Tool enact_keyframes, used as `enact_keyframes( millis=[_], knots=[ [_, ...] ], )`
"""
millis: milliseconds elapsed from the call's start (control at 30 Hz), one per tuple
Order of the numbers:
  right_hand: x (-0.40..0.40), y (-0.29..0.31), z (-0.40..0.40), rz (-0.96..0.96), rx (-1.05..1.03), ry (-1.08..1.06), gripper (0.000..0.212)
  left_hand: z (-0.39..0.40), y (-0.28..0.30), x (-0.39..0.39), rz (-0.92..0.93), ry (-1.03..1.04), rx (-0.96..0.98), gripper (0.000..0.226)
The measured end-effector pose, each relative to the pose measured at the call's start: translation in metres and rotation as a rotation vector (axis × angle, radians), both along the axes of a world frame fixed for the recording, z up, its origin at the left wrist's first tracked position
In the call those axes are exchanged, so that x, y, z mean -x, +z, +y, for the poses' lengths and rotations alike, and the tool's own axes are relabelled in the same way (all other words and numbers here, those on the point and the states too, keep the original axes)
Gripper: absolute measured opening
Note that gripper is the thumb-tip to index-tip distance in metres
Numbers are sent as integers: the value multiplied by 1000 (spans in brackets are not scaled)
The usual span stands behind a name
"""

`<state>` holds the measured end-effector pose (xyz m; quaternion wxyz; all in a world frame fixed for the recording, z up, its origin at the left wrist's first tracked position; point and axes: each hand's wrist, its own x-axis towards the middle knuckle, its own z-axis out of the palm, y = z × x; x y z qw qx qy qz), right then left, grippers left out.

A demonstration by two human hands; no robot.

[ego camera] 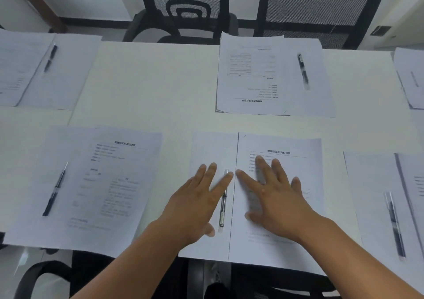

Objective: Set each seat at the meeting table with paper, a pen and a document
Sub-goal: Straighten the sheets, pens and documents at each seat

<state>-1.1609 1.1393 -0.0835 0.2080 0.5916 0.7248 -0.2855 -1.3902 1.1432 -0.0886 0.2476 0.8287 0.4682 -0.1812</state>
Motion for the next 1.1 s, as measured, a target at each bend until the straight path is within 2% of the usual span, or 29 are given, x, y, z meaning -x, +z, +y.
enact_keyframes(
  millis=[1100],
  knots=[
    [-24,-2,-21,-40,64,37,101,-5,7,-5,-4,-9,23,135]
  ],
)
